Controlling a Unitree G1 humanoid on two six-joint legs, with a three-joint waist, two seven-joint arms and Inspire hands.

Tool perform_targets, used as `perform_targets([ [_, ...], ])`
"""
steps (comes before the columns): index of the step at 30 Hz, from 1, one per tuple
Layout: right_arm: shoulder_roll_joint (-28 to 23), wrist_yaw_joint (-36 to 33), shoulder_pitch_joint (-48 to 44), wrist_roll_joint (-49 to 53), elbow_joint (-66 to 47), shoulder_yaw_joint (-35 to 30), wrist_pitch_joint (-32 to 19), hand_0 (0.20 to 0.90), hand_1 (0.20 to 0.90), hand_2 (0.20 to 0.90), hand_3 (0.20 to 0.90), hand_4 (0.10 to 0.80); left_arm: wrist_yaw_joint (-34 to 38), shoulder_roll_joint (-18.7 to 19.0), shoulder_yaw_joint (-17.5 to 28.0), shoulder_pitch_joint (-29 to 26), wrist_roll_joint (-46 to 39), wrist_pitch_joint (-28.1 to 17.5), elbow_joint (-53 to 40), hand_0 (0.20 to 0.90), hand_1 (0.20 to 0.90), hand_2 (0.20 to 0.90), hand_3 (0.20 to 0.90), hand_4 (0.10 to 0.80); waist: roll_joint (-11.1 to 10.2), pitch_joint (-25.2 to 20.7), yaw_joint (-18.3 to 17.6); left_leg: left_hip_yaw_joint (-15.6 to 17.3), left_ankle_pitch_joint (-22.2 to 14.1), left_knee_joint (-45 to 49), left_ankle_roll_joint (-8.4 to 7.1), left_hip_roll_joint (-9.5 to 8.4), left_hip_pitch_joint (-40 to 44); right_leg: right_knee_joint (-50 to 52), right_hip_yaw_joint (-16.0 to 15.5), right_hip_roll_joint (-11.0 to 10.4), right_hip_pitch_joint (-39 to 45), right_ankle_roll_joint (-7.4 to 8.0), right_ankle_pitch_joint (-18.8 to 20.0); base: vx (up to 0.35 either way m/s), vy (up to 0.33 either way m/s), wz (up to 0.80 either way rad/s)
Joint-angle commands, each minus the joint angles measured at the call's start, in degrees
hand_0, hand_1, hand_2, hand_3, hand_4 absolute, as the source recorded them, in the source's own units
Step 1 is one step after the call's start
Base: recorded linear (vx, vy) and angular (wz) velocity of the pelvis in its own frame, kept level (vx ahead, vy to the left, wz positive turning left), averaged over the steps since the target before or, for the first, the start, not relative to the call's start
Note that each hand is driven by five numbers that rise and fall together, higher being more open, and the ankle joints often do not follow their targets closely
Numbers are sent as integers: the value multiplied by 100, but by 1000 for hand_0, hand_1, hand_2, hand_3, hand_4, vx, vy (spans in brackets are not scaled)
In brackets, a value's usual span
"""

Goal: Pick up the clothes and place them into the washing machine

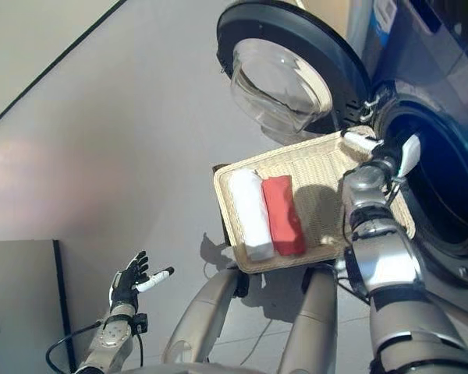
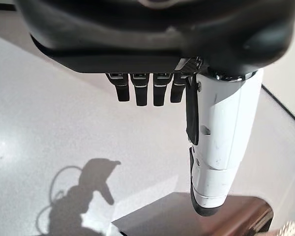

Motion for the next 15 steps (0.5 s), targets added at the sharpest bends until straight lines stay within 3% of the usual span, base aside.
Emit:
perform_targets([
  [1,19,203,538,1,-916,-129,-722,900,900,900,900,800,229,576,617,-96,76,-99,439,900,900,900,900,800,-547,-97,127,230,-206,-103,63,-237,308,-1078,-304,197,838,-20,654,75,-43,12],
  [2,24,201,557,-3,-929,-139,-719,900,900,900,900,800,228,583,612,-90,75,-99,437,900,900,900,900,800,-545,-88,125,223,-201,-115,62,-237,334,-1095,-313,198,870,-21,658,126,-52,7],
  [3,238,354,1158,116,-1179,-354,-803,900,900,900,900,800,197,550,654,-57,146,-68,459,900,900,900,900,800,-745,-145,113,139,-201,-264,51,-208,631,-1360,-418,192,1244,23,708,139,-40,5],
  [6,639,653,2032,388,-1289,-612,-905,900,900,900,900,800,170,508,660,-120,322,37,624,900,900,900,900,800,-1017,-237,97,2,-170,-538,21,-182,1133,-1811,-603,182,1882,98,810,152,-58,20],
  [15,1413,1461,3811,660,-1626,-869,-921,900,900,900,900,800,154,458,872,-199,722,183,1075,900,900,900,900,800,-1591,-805,18,-175,-14,-1455,-58,-126,2277,-3016,-841,213,3212,353,1232,108,-10,8],
])
